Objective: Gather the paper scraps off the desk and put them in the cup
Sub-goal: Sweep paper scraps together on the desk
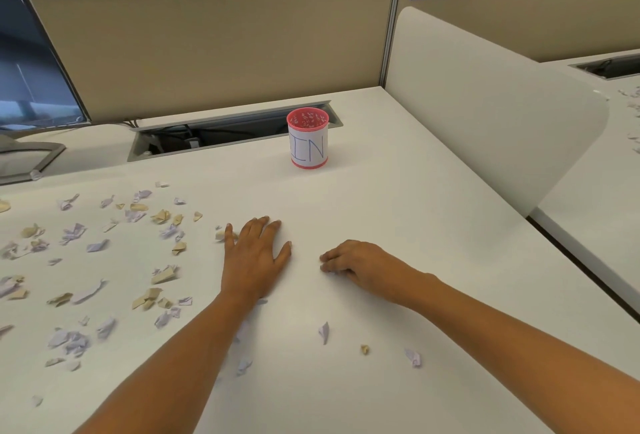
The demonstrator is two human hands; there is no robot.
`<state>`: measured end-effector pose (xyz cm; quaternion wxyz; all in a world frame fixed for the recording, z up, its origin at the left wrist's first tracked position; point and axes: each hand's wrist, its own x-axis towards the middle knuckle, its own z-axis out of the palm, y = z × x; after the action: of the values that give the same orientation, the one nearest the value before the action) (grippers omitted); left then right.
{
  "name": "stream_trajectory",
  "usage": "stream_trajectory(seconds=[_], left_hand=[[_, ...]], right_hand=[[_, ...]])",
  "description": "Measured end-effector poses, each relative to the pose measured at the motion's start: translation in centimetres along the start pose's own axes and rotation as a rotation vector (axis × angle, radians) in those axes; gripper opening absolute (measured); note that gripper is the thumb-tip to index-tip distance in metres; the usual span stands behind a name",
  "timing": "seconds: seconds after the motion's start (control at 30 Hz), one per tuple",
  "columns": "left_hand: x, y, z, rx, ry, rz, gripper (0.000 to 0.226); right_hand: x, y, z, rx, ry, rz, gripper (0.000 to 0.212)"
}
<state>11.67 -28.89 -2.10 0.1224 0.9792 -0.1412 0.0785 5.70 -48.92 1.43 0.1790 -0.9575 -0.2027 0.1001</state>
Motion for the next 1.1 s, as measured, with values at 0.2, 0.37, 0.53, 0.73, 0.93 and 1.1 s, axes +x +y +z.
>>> stream_trajectory(seconds=[0.2, 0.37, 0.53, 0.73, 0.93, 1.1], left_hand=[[0.1, 0.0, 0.0, -0.013, -0.001, 0.001, 0.048], [0.1, -0.1, 0.1, -0.009, -0.001, 0.000, 0.048], [0.0, -0.1, 0.1, -0.023, 0.009, 0.000, 0.048], [0.1, 0.0, 0.1, -0.033, 0.006, 0.004, 0.049], [0.0, -0.2, 0.3, -0.042, 0.004, 0.005, 0.050], [0.0, -0.3, 0.4, -0.049, 0.018, 0.007, 0.050]], right_hand=[[1.5, -0.2, -0.6, -0.051, 0.011, 0.027, 0.030], [3.2, -0.2, -1.3, -0.056, -0.045, 0.056, 0.027], [5.8, 0.1, -2.5, -0.060, -0.040, 0.105, 0.030], [9.8, -0.2, -6.1, -0.076, 0.081, 0.136, 0.023], [13.0, 0.1, -10.7, -0.008, 0.299, 0.165, 0.022], [16.3, 1.0, -14.1, 0.011, 0.433, 0.272, 0.026]])
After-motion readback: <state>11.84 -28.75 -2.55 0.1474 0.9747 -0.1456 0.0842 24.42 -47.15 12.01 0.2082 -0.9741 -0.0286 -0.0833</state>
